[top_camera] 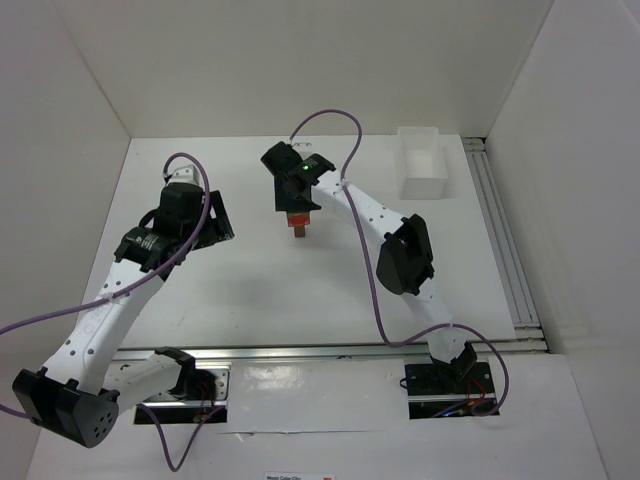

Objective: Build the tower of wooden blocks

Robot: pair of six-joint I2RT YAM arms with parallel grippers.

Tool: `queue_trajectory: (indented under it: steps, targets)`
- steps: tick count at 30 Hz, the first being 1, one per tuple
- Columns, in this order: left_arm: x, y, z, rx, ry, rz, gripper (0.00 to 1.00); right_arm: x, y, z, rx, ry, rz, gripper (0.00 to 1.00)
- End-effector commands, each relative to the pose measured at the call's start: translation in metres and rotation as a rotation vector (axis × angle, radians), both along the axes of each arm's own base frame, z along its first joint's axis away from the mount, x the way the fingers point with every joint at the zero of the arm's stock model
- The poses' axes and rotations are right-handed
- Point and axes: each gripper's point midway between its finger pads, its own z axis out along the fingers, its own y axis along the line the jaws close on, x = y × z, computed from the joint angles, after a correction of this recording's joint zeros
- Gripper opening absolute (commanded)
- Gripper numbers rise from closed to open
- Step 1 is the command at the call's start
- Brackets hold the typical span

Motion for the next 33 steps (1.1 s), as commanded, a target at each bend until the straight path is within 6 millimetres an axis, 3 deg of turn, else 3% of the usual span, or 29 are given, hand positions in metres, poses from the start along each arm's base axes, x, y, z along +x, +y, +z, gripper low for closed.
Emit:
queue_trajectory:
  steps: [1, 4, 33]
  targets:
    - [0.006, 0.004, 0.009, 0.020, -0.036, 0.007, 0.86, -0.005, 0.004, -0.002, -0.007, 0.011, 0.017, 0.60]
    - [0.006, 0.004, 0.009, 0.020, -0.036, 0.007, 0.86, -0.006, 0.003, -0.010, -0.020, 0.024, 0.017, 0.60]
    - [0.006, 0.004, 0.009, 0.020, -0.036, 0.007, 0.86, -0.007, -0.002, -0.013, -0.043, 0.026, 0.007, 0.63]
